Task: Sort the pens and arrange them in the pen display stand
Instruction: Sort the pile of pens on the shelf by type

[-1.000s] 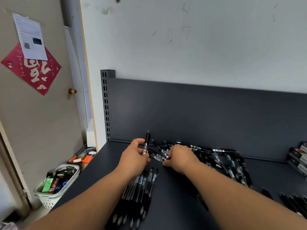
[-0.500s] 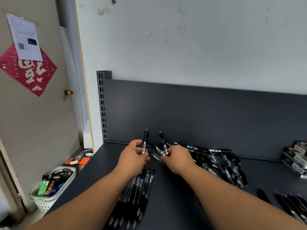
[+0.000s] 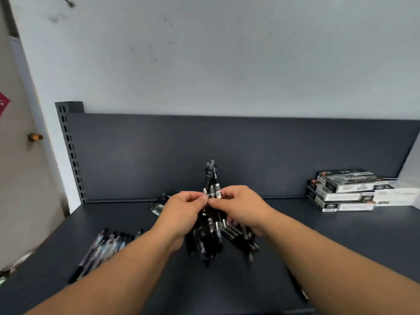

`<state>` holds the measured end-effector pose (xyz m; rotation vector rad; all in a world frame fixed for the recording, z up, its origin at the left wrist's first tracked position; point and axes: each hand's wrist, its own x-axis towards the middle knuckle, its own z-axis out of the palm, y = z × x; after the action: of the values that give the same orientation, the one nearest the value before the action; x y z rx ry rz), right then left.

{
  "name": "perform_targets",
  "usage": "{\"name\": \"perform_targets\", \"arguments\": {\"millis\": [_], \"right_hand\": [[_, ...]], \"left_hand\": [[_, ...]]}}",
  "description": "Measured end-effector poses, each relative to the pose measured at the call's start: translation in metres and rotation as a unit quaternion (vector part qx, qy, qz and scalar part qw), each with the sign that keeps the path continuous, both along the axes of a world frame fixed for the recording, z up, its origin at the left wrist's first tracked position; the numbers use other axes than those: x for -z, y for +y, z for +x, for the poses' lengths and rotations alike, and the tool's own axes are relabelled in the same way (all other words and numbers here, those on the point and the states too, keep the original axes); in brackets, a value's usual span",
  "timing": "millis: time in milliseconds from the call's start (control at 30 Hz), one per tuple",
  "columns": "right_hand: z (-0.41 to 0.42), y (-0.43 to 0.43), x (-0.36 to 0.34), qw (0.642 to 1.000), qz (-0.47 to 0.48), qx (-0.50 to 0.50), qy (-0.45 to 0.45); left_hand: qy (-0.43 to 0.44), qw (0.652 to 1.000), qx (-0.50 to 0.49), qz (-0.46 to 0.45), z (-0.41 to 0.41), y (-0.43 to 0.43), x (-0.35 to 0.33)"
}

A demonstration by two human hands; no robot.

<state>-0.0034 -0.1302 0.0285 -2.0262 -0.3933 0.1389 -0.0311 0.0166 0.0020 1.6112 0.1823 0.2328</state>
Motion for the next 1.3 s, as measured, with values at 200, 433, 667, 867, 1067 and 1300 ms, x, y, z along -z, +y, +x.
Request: {"name": "perform_targets", "arguments": {"millis": [200,433,667,867,1067,1300], "right_hand": [[0.003,-0.096,-0.001,0.998,-0.025,0.027,0.055],[-0.008,-0.170,0.007,0.985,-0.148,0.031,0.086],[-0.023,-0.187,0.014,0.966,-0.208,-0.031,0.152],[-0.022,-0.201,0.026,0.966,-0.259,0.025,0.014],[-0.023,-0.209,0.037,0.963,-0.264,0.020,-0.039],[-0.022,-0.218,0.036,0.965,-0.261,0.022,-0.027]], "left_hand": [[0.014,0.998,0.066,-0.003,0.003,-0.097,0.004],[0.047,0.994,0.067,0.079,0.002,-0.161,0.022],[0.082,0.954,0.055,0.282,-0.018,-0.185,0.031],[0.038,0.919,0.019,0.392,-0.036,-0.189,0.032],[0.087,0.934,0.056,0.342,-0.044,-0.188,0.039],[0.073,0.948,0.063,0.304,-0.040,-0.196,0.040]]}}
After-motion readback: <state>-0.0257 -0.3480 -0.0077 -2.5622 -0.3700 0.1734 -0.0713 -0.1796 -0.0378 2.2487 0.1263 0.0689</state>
